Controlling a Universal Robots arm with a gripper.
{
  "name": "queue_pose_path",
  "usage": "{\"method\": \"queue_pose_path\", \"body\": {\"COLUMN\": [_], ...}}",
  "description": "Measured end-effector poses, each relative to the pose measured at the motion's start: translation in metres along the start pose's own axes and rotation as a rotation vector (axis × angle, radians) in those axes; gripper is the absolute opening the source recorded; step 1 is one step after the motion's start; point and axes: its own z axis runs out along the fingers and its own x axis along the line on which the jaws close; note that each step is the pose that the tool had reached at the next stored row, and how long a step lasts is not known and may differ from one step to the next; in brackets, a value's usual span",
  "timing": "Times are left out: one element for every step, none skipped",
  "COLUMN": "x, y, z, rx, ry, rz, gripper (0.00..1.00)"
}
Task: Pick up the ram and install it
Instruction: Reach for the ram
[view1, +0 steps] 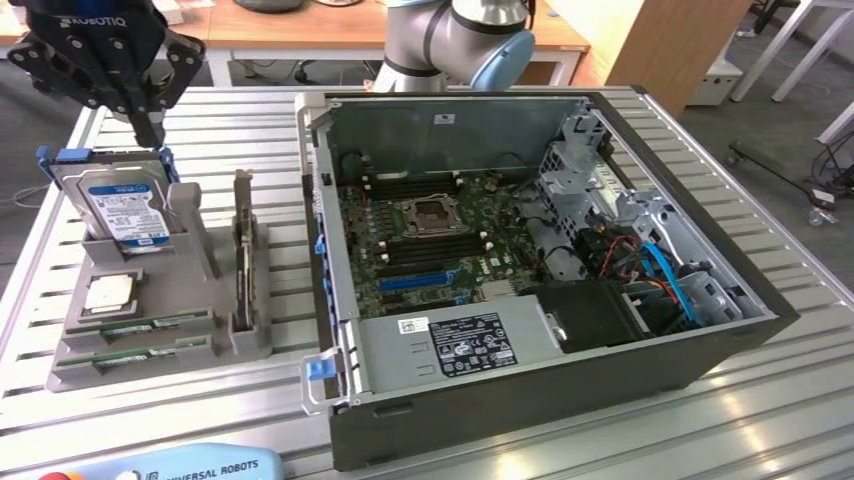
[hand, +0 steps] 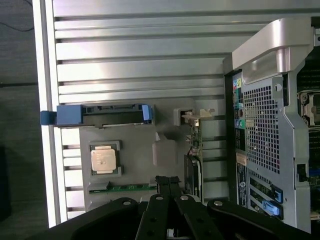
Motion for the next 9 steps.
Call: {"method": "queue_pose_path", "body": {"x": [0.0001,0.0001,0.0003,0.0006,0.001,0.0016,0.0025,0.0034,0.0043], "y": [0.0,0.0,-0.0002,-0.0006,-0.0012,-0.0023,-0.0037,-0.005,-0.0063], "z": [0.0,0.0,0.0,-0.0001,-0.0001,-0.0002,-0.0002,-0.0003,-0.0004], "rx": [0.0,0.0001,0.0,0.0001,0.0,0.0,0.0,0.0,0.0], "ry": [0.0,0.0,0.0,0.0,0.0001,0.0,0.0,0.0,0.0], "rz": [0.0,0.0,0.0,0.0,0.0,0.0,0.0,0.0,0.0], "gripper": [0.1,0.1,0.1,0.1,0.1,0.1,0.1,0.1,0.1]}}
